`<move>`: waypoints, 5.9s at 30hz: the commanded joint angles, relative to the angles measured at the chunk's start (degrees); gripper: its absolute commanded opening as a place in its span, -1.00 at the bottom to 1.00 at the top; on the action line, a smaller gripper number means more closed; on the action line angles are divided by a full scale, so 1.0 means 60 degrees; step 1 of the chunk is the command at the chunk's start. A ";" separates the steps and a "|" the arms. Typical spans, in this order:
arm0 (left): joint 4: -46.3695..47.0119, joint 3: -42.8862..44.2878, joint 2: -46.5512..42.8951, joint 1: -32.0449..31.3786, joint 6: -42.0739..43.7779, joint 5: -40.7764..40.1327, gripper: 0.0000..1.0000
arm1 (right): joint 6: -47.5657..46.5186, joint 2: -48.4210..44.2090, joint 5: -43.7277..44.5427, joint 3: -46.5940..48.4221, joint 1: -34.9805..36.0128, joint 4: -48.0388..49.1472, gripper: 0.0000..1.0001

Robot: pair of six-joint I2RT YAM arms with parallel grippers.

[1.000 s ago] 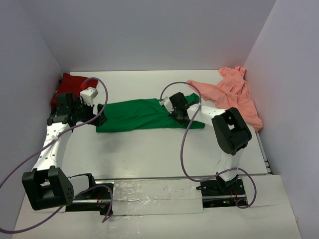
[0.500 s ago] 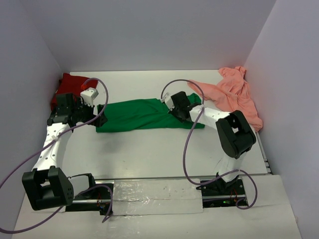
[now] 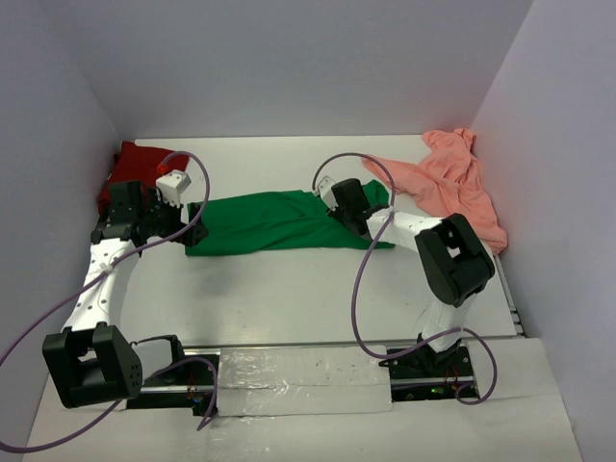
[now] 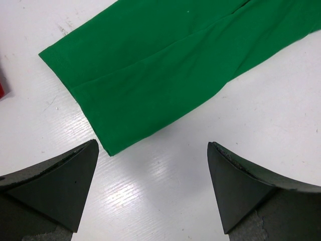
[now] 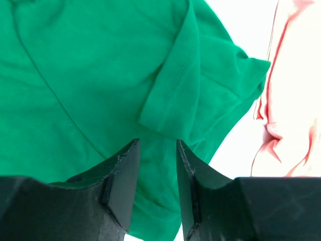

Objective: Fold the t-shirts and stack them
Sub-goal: Fold the other side of the tshirt into a rectangle, then rotate the tshirt 90 degrees

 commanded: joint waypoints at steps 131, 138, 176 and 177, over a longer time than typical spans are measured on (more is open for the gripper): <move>-0.7852 0.7966 0.8453 -1.1947 0.3406 0.0366 -1.00 | 0.4337 -0.6096 -0.2962 0.5390 -0.3162 -0.7237 -1.00; -0.7167 1.0519 0.9247 -1.2419 0.2121 0.0329 -1.00 | 0.4074 -0.5552 -0.3534 0.3609 -0.3162 -0.6434 -1.00; 0.2751 0.2053 0.2904 -0.2003 -0.1634 -0.0568 -0.99 | 0.5360 0.4819 -0.4840 0.8039 -0.2826 -0.7722 -1.00; 0.2840 0.1936 0.2845 -0.1974 -0.1619 -0.0496 -1.00 | 0.5405 0.4892 -0.4709 0.8317 -0.2724 -0.7692 -1.00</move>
